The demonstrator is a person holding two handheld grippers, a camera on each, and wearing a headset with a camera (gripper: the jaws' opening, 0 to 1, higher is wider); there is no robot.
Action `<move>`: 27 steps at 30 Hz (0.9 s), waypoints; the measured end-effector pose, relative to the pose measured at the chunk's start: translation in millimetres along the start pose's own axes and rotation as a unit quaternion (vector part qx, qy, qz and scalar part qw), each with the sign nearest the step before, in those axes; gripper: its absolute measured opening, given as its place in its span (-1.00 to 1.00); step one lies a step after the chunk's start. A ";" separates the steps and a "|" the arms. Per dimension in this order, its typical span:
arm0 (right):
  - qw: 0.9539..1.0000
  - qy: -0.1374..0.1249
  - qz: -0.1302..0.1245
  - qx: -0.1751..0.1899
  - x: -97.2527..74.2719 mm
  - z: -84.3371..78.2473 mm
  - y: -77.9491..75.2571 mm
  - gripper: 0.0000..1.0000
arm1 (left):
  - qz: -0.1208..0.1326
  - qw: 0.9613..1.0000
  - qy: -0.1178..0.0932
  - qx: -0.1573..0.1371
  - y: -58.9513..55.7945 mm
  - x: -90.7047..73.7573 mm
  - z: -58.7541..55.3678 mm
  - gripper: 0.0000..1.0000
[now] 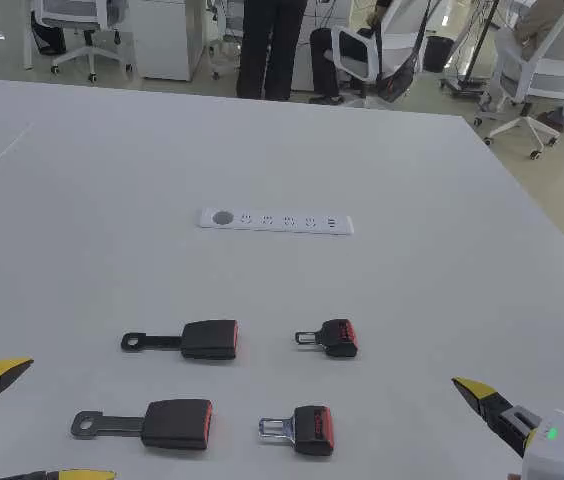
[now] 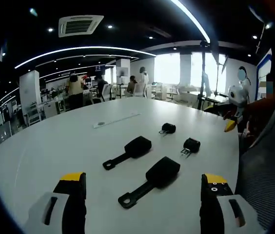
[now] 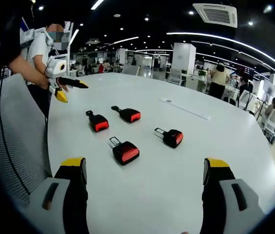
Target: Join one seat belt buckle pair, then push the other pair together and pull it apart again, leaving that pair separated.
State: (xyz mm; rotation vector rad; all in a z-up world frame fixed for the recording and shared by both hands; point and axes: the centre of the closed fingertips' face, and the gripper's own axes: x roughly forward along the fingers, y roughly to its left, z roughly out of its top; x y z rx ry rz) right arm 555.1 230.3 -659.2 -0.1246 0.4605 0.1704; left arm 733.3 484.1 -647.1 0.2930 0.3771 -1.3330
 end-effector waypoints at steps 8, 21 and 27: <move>1.000 0.000 -0.001 -0.002 -0.5 -0.6 0.8 0.99 | -0.002 1.000 0.000 0.002 -1.1 -0.5 -0.5 0.98; 1.000 0.000 -0.002 -0.002 -2.2 -0.6 0.5 0.99 | -0.004 1.000 -0.002 0.003 -2.4 0.3 0.9 0.98; 1.000 -0.001 -0.002 -0.002 -2.5 0.0 0.5 0.99 | -0.005 1.000 -0.001 0.004 -2.9 0.7 0.7 0.98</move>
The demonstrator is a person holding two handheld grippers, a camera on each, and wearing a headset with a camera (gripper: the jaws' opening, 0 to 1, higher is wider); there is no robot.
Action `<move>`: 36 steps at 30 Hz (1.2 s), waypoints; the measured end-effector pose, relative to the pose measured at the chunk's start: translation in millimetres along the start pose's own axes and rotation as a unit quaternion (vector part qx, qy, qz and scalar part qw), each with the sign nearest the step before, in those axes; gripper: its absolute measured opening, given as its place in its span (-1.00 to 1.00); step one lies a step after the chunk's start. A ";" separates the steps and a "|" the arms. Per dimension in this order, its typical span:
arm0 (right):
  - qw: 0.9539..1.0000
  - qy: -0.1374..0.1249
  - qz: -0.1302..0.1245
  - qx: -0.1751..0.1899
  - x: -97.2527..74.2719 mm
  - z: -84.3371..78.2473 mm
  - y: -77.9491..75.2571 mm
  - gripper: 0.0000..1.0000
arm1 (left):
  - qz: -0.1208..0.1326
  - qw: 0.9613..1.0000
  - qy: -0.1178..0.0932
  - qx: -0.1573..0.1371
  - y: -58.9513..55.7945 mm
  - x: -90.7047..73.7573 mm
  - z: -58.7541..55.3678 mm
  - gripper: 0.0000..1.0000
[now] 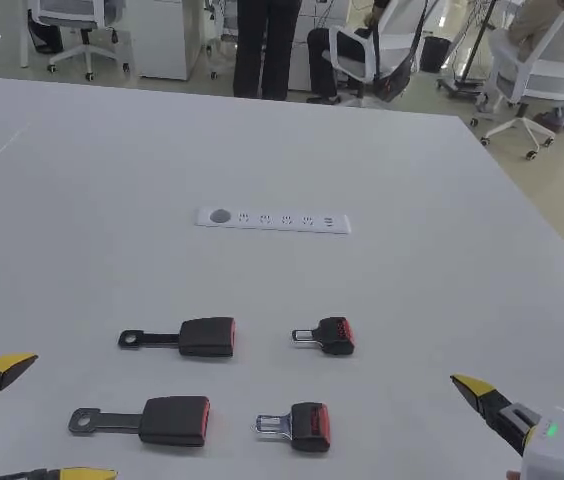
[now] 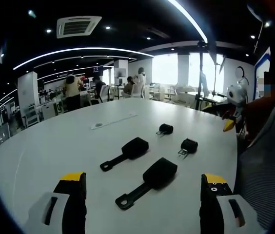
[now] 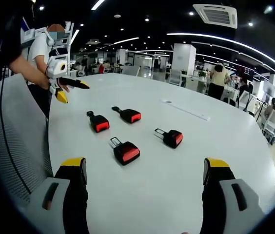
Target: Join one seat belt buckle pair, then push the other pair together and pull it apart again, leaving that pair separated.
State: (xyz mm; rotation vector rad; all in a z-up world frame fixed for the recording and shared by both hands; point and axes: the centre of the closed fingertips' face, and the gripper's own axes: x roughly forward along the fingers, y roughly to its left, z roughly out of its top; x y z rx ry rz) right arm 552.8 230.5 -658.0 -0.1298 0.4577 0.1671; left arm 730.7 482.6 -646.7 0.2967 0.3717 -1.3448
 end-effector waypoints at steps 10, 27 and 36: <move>1.000 0.001 0.001 -0.002 0.4 -0.7 -0.9 0.99 | -0.001 1.000 -0.001 0.004 -0.4 0.3 1.4 0.98; 1.000 0.000 0.001 -0.003 -1.0 0.6 -0.5 0.99 | -0.002 1.000 -0.003 0.008 -0.9 -0.6 2.4 0.98; 1.000 0.000 0.001 -0.002 -0.9 0.6 0.1 0.99 | -0.005 1.000 -0.002 0.010 -2.6 -0.5 2.6 0.98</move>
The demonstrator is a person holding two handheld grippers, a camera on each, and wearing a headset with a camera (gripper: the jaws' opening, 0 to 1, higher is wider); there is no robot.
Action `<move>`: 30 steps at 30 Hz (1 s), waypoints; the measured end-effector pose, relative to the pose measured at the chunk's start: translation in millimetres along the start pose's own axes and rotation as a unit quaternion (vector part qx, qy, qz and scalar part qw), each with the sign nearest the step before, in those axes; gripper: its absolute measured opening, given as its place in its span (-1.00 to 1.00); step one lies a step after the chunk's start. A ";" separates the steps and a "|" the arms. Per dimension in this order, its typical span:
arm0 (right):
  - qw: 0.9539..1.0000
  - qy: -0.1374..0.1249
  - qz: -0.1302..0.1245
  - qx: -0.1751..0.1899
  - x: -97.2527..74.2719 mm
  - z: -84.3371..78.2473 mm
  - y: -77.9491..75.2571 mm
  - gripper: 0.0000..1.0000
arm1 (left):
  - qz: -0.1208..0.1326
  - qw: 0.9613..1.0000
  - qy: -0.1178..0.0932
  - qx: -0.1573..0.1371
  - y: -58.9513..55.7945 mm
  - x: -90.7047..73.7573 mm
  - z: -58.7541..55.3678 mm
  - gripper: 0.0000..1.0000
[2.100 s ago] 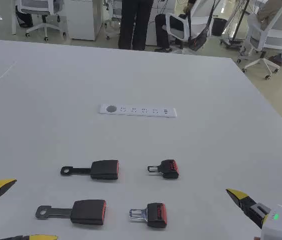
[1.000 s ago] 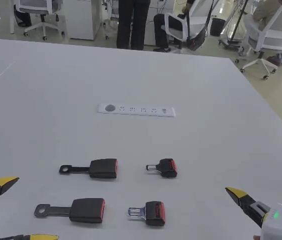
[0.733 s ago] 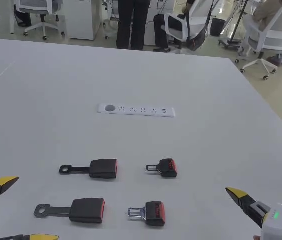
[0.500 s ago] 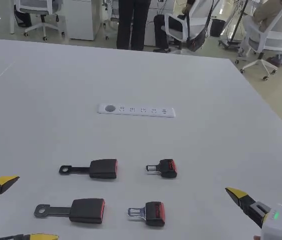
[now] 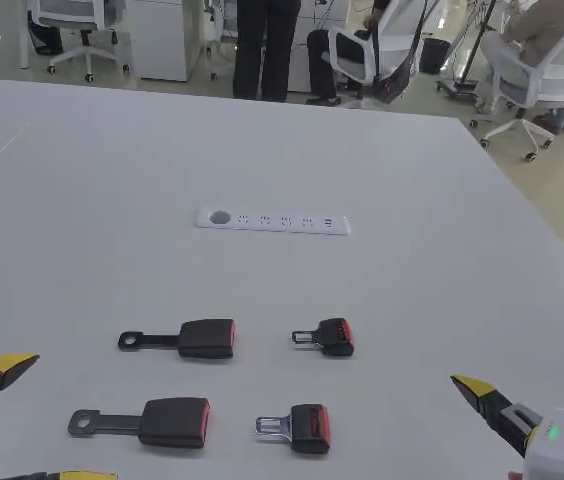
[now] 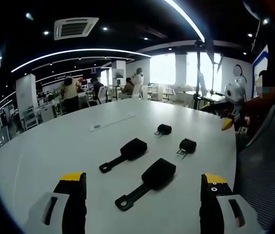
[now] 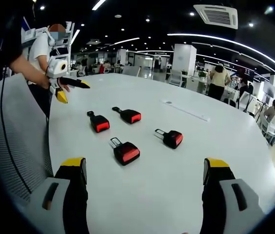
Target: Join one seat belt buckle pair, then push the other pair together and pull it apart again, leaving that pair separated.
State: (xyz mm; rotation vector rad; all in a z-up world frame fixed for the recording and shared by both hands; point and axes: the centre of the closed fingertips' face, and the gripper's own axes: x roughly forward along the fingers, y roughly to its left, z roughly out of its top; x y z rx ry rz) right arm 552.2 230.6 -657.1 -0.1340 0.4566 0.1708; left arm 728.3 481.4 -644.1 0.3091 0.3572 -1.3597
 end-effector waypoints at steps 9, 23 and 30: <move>1.000 0.002 0.000 0.000 -1.5 -0.8 0.4 0.99 | -0.005 1.000 0.002 0.004 -2.1 -1.5 0.4 0.98; 1.000 0.022 0.011 -0.016 -2.3 -1.8 -3.4 0.98 | -0.018 0.999 0.010 0.027 -2.2 0.4 7.9 0.98; 0.999 0.029 0.018 -0.020 -0.3 -0.9 -9.0 0.96 | -0.040 0.998 0.031 0.048 -4.4 8.9 7.2 0.95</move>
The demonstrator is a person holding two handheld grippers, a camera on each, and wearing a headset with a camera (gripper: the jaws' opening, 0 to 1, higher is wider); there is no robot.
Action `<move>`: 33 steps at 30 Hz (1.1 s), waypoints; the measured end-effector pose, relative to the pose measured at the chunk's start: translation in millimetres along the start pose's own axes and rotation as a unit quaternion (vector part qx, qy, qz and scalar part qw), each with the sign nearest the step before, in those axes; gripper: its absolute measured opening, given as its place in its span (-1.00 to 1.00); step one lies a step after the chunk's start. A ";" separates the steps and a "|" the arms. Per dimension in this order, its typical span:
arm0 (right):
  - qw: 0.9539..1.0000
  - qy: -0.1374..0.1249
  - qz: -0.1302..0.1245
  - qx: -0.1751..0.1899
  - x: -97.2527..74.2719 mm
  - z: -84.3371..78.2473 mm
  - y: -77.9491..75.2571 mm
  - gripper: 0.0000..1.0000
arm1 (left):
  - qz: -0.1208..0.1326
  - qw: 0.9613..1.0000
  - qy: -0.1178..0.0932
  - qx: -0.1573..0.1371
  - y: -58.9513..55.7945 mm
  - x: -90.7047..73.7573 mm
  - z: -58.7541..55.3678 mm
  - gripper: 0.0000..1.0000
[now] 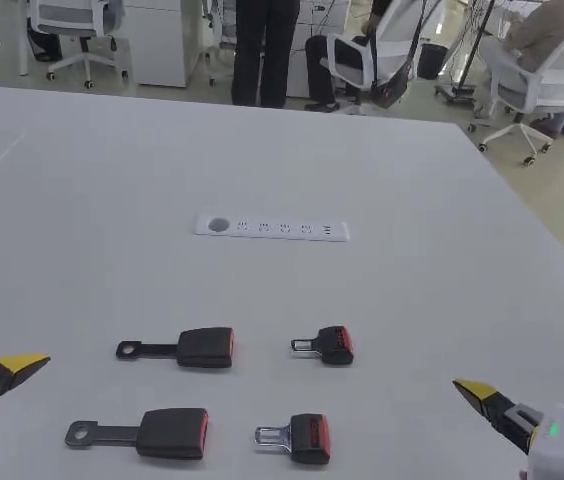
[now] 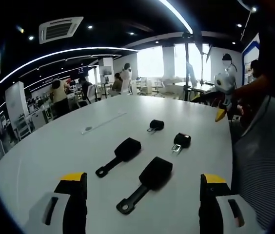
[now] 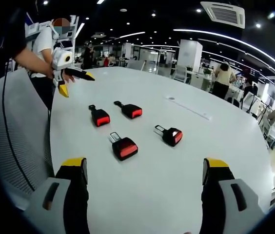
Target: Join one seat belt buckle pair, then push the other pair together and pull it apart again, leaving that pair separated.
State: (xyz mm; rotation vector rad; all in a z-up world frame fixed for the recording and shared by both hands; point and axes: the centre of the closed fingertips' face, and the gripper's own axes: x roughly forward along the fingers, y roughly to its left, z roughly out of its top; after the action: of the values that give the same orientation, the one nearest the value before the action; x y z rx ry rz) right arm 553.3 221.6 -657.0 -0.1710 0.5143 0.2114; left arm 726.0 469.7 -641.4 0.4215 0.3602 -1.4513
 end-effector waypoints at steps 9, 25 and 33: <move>1.000 0.008 0.012 -0.011 4.0 2.0 -5.4 0.94 | -0.022 1.000 0.015 0.014 1.8 12.5 3.0 0.87; 0.996 0.042 0.050 -0.052 18.9 -3.7 -8.8 0.85 | -0.080 0.991 0.077 0.071 -2.8 42.7 -5.8 0.49; 0.990 0.067 0.088 -0.084 29.7 -9.8 0.1 0.67 | -0.117 0.982 0.112 0.098 -8.6 55.3 -13.4 0.28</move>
State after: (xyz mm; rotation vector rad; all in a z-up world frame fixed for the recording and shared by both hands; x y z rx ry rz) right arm 573.9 224.2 -680.3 -0.3056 0.6461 0.4192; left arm 722.5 427.4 -680.2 0.7249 0.4596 -1.6809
